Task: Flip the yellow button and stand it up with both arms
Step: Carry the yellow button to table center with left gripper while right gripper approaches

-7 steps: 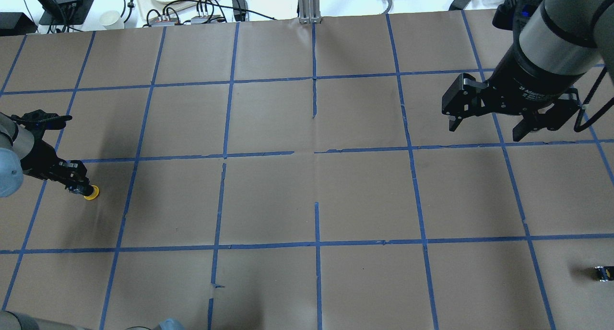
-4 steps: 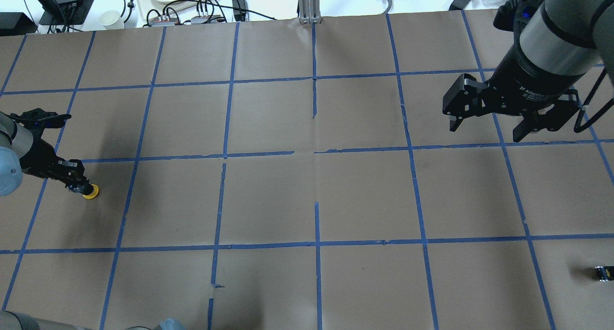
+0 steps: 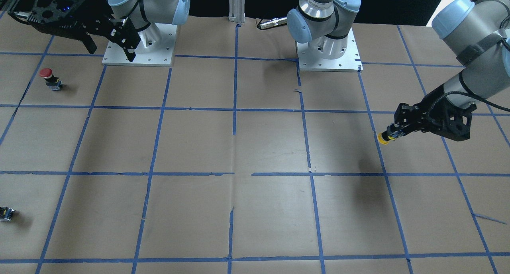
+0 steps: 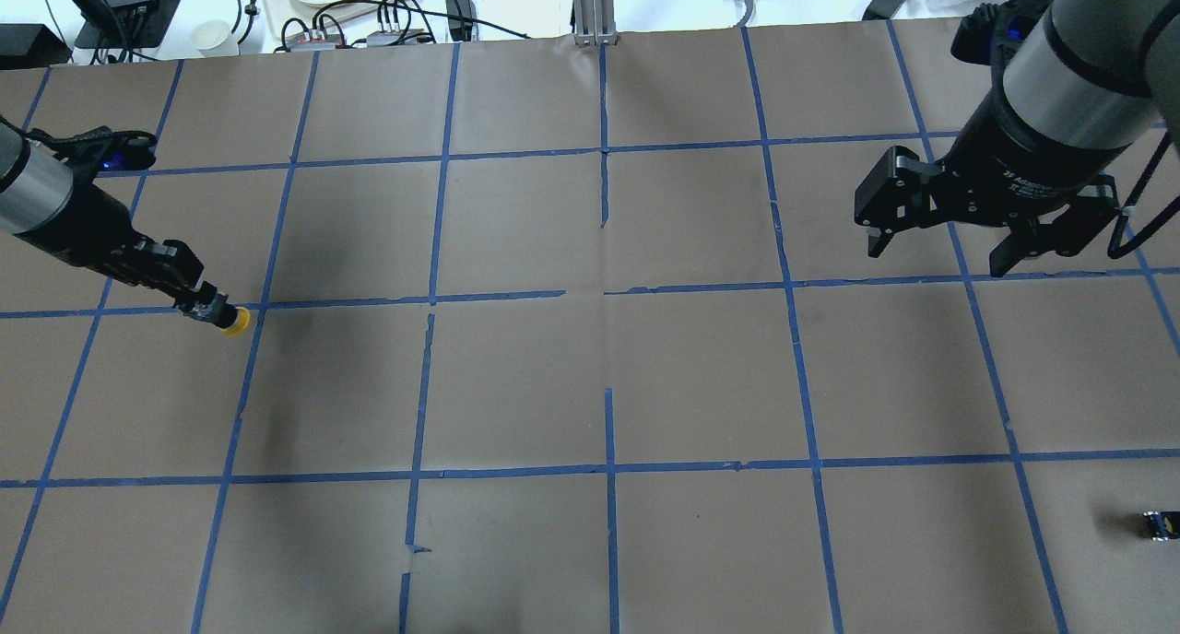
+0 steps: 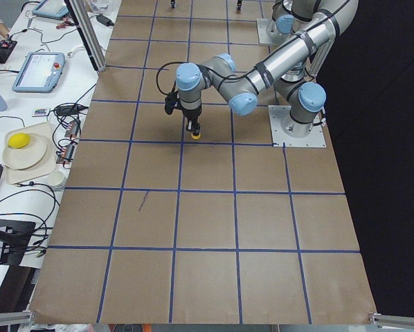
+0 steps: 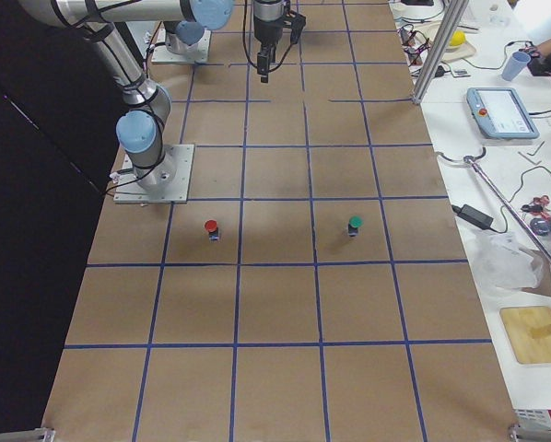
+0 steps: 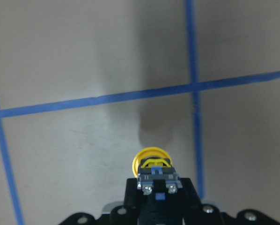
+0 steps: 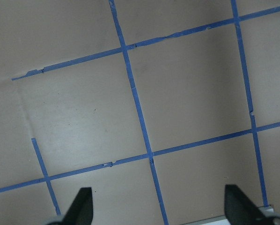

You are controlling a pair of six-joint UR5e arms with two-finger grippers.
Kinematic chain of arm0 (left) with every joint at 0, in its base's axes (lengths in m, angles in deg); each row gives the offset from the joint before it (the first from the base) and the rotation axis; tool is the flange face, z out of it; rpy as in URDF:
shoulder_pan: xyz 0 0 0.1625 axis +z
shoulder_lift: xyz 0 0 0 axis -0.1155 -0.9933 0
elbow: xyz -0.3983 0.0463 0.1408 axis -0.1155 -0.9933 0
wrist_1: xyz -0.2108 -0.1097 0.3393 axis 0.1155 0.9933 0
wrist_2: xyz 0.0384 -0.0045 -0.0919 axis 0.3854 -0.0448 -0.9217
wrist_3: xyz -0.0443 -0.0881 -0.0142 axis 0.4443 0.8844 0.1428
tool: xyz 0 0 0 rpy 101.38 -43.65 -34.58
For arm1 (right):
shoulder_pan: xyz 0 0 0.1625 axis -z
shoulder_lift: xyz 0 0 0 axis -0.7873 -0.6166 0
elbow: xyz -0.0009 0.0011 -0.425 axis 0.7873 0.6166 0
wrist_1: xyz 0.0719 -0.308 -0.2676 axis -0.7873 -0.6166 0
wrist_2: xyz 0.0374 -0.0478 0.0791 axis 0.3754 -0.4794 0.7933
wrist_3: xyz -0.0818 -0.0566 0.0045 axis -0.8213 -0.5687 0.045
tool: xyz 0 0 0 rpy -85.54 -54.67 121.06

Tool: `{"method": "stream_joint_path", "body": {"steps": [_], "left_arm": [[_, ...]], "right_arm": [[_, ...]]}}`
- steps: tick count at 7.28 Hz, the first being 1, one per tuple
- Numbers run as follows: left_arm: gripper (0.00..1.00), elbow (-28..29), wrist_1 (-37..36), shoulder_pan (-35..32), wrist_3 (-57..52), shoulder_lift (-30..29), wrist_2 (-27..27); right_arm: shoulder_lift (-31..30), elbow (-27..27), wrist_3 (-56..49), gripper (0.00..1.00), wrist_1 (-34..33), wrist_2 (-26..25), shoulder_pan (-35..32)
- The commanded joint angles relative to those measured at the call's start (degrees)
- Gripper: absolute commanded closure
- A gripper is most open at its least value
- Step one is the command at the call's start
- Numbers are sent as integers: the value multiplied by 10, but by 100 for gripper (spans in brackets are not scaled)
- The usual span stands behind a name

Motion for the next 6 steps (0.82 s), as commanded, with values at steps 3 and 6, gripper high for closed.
{"method": "stream_joint_path", "body": {"steps": [3,6], "left_arm": [[70,-5,166,-145,160,35,-375],[71,-67,179,-210,253,72,-618]], "right_arm": [[5,13,179,0,1,121,3],[45,32,348,0,-25,317,27]]}}
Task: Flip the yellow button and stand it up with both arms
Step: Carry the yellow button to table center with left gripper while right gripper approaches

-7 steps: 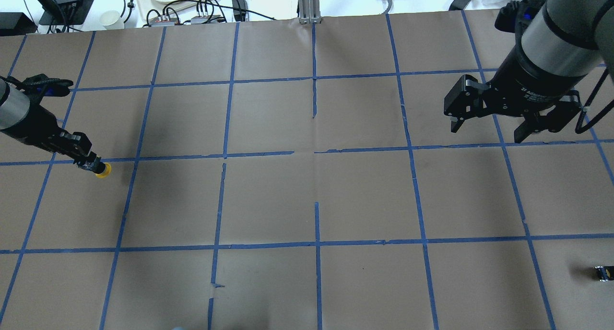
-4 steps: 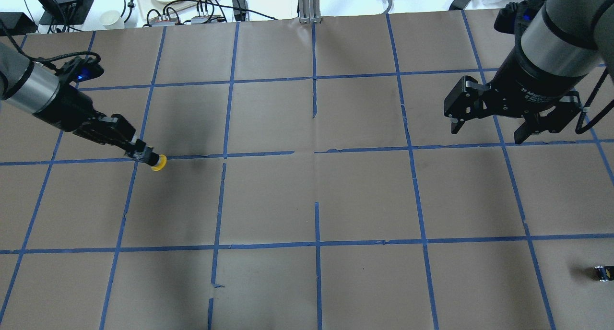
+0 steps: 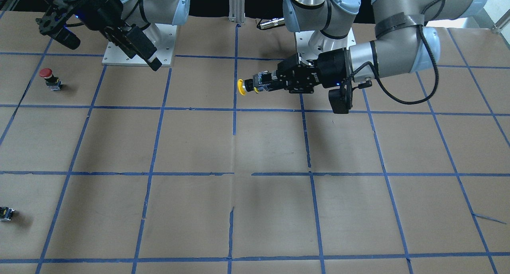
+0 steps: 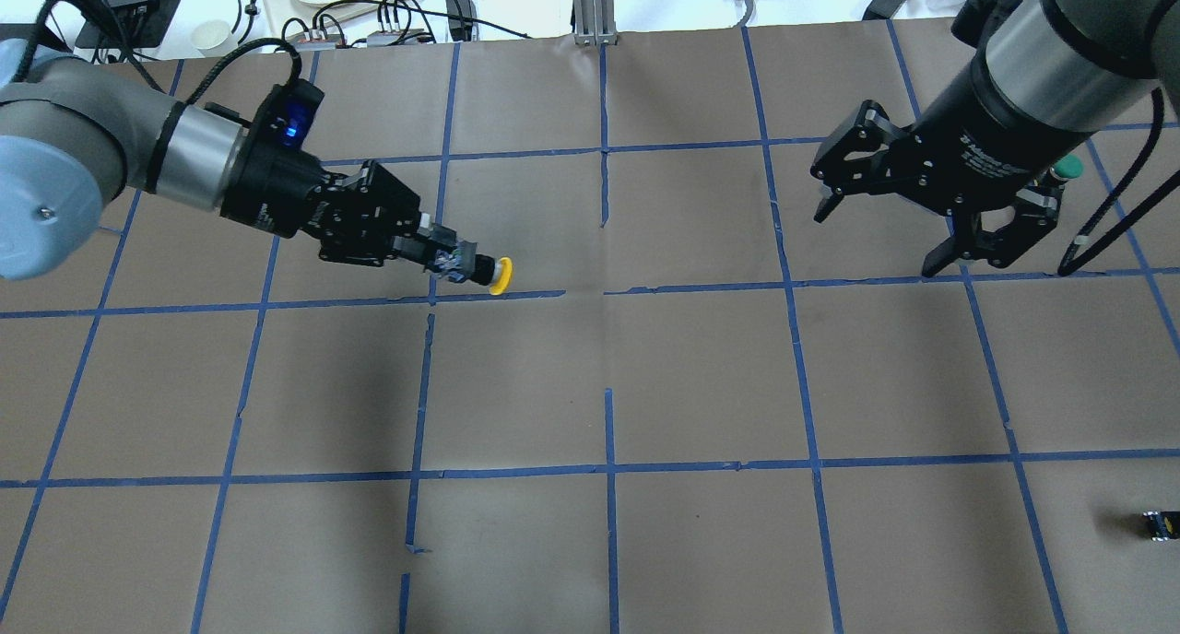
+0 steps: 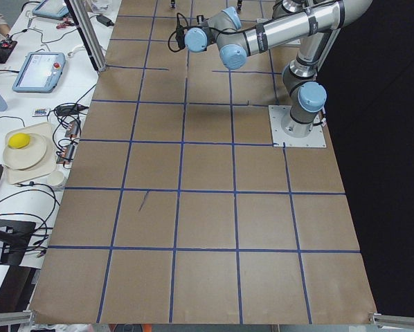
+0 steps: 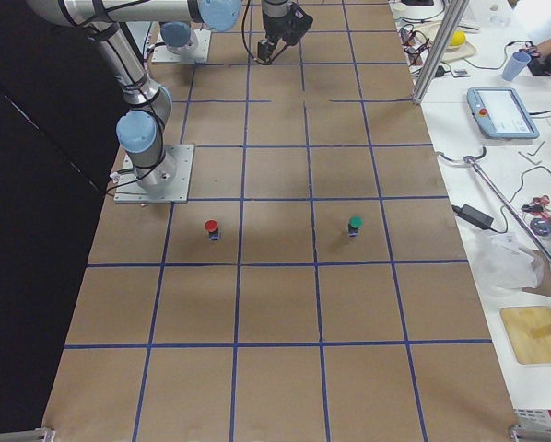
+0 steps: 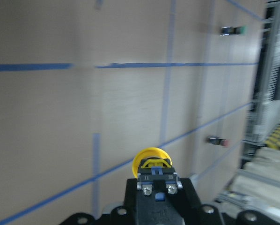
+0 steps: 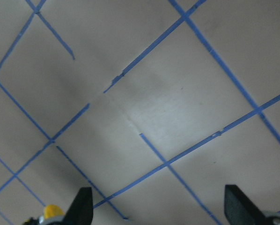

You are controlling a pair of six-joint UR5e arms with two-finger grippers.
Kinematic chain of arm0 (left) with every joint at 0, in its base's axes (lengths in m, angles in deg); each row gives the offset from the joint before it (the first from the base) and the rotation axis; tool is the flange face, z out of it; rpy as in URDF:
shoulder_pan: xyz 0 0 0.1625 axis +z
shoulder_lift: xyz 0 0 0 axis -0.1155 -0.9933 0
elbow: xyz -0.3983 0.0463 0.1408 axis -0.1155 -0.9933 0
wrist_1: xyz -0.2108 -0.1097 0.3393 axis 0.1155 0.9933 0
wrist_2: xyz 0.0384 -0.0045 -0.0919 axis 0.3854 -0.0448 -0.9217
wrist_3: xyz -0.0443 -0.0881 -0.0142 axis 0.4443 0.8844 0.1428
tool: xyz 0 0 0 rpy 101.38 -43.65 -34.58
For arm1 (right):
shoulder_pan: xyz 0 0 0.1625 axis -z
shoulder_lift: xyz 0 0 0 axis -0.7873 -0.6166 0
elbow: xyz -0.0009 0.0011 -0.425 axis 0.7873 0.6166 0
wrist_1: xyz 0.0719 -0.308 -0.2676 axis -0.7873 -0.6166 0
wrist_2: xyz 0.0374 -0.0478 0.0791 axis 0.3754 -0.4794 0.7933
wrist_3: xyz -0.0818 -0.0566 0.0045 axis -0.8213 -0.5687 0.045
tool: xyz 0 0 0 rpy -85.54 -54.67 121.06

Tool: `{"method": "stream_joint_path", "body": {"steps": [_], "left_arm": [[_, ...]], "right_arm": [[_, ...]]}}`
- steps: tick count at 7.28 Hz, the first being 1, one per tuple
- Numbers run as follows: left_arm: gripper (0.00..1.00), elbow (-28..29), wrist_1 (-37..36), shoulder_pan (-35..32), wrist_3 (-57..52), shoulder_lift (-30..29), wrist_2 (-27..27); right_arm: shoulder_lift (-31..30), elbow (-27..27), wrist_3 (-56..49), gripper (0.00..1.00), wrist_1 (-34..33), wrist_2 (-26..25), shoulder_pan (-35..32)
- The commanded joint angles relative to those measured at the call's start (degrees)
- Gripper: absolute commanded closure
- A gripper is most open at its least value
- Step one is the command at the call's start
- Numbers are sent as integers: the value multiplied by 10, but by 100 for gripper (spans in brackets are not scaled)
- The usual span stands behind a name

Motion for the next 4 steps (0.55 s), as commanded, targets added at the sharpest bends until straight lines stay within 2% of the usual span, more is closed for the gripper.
{"method": "stream_joint_path", "body": {"steps": [1,2,4], "left_arm": [[71,-33,4,-41,36,27,-138],[71,-42,3,-55,35,37,-186],[71,-44,2,-59,32,37,-198]], "right_arm": [[10,8,110,0,-9,166,26],[8,8,139,0,-8,205,39],[-4,-2,173,0,3,237,39]]}}
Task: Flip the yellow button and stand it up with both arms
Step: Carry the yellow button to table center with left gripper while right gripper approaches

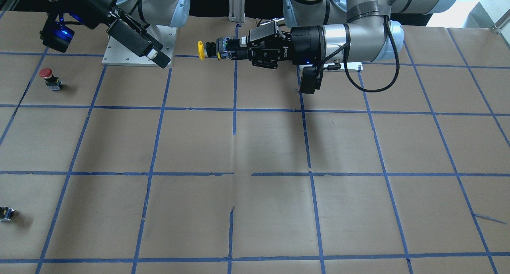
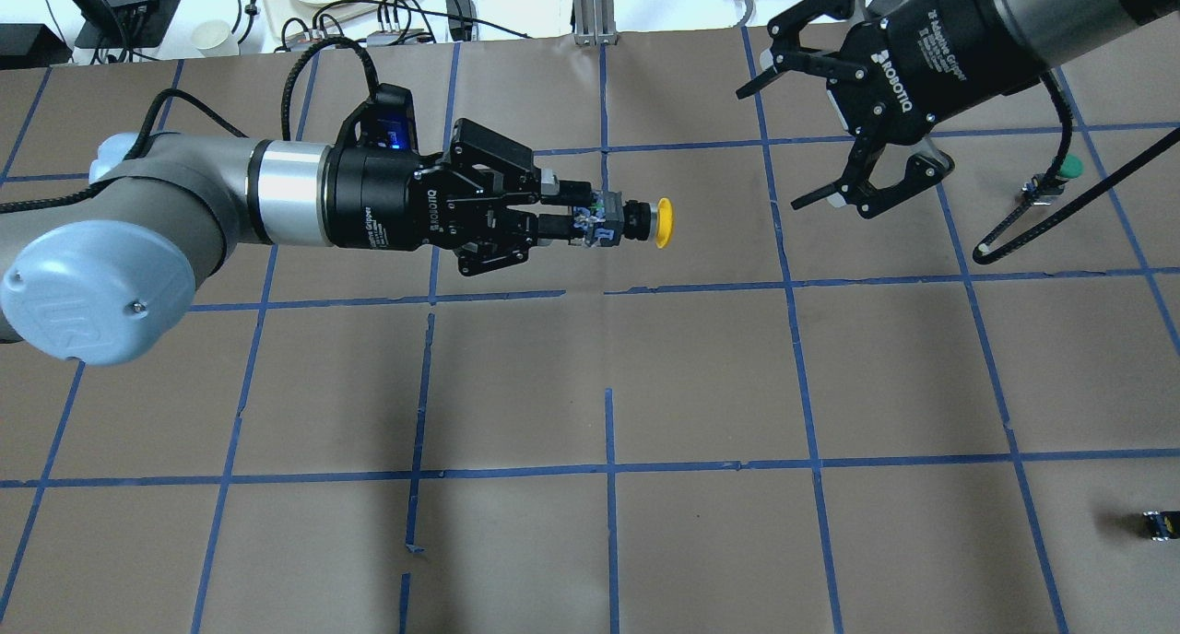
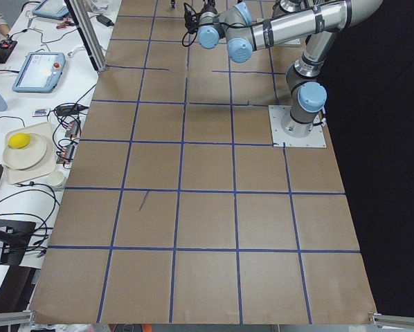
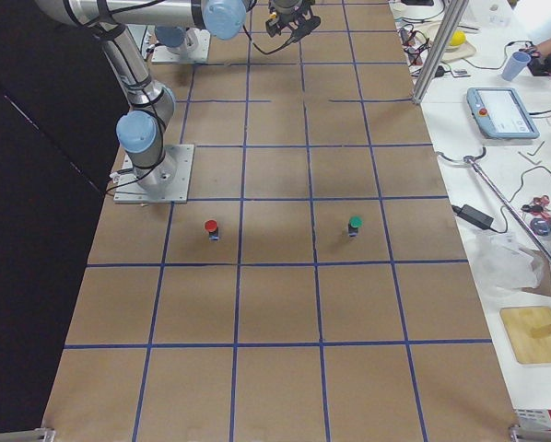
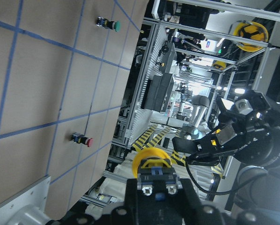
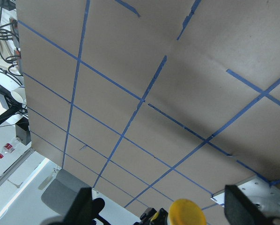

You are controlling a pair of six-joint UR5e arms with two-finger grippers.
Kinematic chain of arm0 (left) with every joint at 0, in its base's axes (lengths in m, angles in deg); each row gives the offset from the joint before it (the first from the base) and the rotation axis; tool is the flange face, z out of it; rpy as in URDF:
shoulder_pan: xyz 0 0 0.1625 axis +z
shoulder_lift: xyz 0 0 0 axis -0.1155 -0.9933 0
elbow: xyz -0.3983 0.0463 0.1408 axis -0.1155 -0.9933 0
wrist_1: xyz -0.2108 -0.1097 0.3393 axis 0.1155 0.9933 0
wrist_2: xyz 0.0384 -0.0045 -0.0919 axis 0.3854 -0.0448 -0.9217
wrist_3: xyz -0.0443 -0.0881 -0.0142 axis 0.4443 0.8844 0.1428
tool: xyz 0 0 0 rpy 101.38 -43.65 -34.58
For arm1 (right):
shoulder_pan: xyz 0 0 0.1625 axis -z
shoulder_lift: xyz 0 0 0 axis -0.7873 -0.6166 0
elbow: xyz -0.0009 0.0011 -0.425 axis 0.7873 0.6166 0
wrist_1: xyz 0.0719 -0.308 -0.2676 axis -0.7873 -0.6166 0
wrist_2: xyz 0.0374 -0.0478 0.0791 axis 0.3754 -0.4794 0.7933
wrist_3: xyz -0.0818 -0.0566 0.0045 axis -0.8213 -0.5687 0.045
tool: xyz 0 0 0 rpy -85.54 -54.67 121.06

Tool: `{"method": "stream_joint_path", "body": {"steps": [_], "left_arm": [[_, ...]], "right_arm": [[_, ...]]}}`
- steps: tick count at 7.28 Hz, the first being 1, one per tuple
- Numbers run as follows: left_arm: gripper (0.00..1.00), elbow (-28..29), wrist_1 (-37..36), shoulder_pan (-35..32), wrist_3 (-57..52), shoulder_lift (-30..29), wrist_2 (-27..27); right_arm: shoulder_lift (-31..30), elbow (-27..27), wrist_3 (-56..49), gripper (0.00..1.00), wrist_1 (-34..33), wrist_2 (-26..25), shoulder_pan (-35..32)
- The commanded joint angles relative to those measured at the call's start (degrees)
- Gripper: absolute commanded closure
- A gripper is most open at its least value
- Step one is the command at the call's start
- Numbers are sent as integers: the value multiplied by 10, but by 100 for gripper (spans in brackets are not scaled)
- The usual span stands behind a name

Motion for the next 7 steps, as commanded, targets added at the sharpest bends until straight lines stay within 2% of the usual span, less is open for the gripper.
{"method": "stream_joint_path", "body": {"steps": [1,3,7], "left_arm": [[71,-2,-1,-4,-1,2,-12],[71,-2,-5,-4,-2,-2,-13],[71,-3,-5,-4,-3,-2,-23]], "right_arm": [[-22,-15,49,0,7,31,1],[-60,-57,56,0,23,36,-1],[-61,-90,55,0,12,65,-13]]}}
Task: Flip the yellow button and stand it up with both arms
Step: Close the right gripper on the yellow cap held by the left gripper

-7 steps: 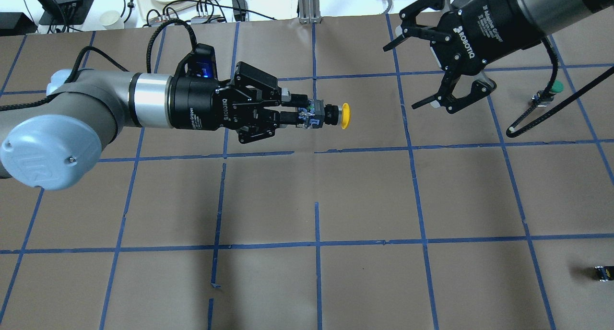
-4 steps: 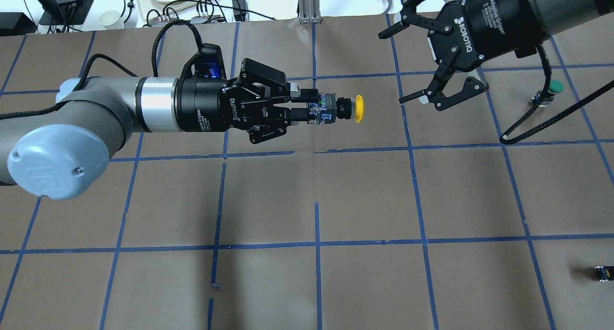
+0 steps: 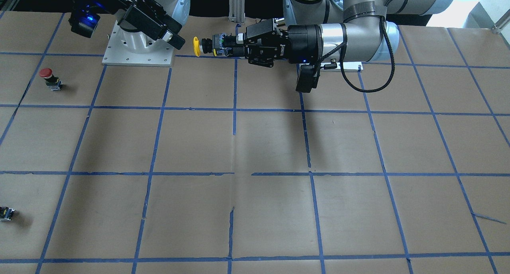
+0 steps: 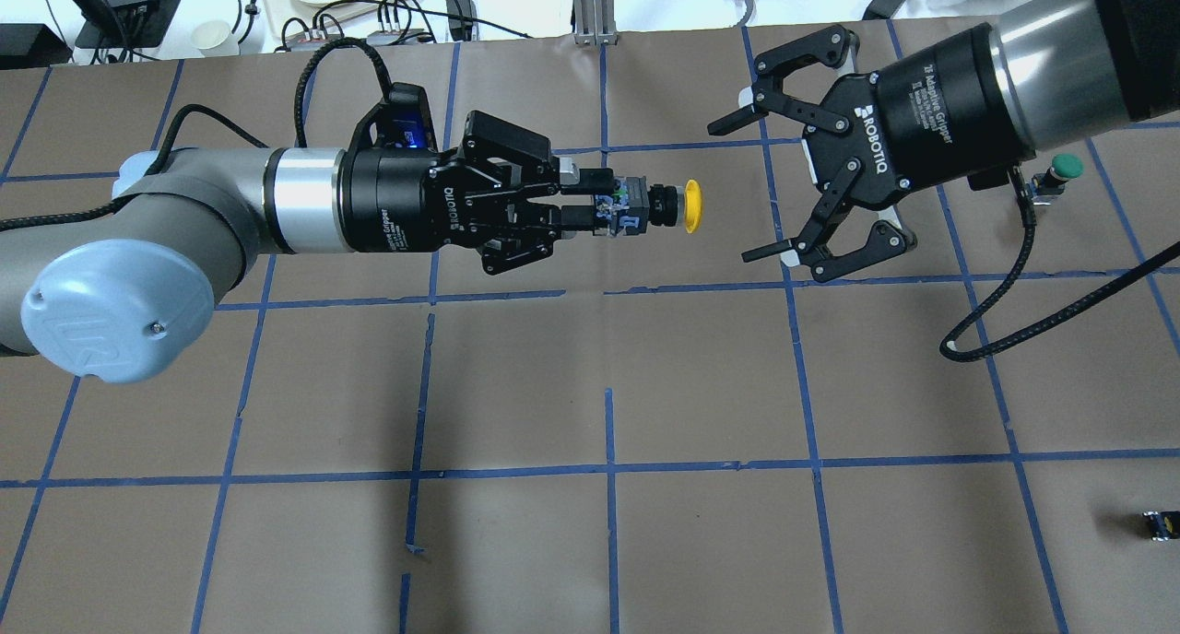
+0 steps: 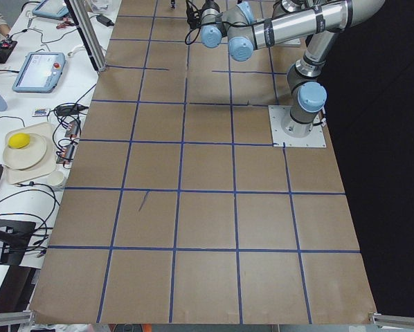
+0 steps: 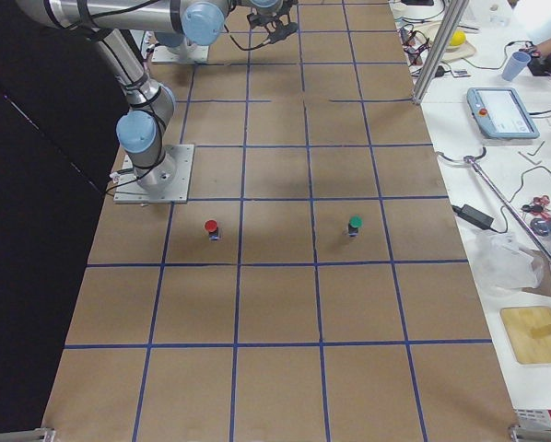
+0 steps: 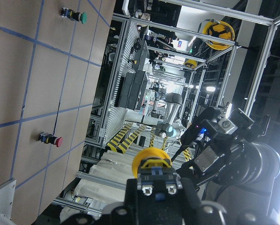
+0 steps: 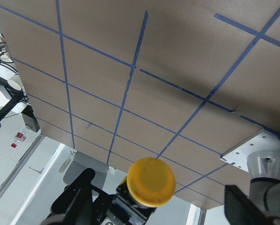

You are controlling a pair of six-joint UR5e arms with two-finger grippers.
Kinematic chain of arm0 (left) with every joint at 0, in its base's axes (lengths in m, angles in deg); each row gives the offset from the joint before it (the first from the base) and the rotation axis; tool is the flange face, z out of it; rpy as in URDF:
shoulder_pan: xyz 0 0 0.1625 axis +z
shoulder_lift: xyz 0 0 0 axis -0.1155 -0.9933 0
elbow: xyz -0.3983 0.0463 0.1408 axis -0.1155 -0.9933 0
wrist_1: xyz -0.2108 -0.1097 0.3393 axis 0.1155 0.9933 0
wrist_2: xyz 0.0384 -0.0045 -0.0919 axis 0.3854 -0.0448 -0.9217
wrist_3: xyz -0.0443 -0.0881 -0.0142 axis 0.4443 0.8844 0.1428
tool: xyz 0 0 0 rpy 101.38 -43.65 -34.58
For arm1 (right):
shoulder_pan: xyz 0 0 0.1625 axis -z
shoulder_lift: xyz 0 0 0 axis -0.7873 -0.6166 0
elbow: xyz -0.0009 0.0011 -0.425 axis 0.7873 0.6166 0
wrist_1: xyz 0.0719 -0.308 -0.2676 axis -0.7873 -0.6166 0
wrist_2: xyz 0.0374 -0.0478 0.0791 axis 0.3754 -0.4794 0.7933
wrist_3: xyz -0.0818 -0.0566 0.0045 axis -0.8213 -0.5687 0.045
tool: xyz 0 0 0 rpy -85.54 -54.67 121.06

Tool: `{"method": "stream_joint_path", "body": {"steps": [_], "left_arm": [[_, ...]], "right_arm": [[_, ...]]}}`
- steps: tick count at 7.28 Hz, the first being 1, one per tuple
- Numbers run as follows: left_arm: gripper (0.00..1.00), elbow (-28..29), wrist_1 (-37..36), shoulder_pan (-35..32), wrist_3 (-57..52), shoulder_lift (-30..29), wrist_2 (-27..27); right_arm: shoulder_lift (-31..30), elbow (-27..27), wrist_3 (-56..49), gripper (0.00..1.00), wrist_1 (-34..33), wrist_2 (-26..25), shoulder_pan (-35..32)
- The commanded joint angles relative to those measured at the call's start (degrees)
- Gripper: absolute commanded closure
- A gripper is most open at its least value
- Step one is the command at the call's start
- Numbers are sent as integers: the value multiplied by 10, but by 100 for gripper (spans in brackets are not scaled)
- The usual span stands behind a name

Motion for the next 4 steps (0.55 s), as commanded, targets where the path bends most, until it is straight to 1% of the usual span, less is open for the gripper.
{"method": "stream_joint_path", "body": {"steps": [1,3,4], "left_arm": [[71,1,0,0,0,0,-9],[71,0,0,0,-1,-1,-16],[71,0,1,-1,-2,0,-16]], "right_arm": [[0,-14,0,0,1,8,-16],[1,-15,1,0,1,10,-17],[6,-15,5,0,0,29,-17]]}}
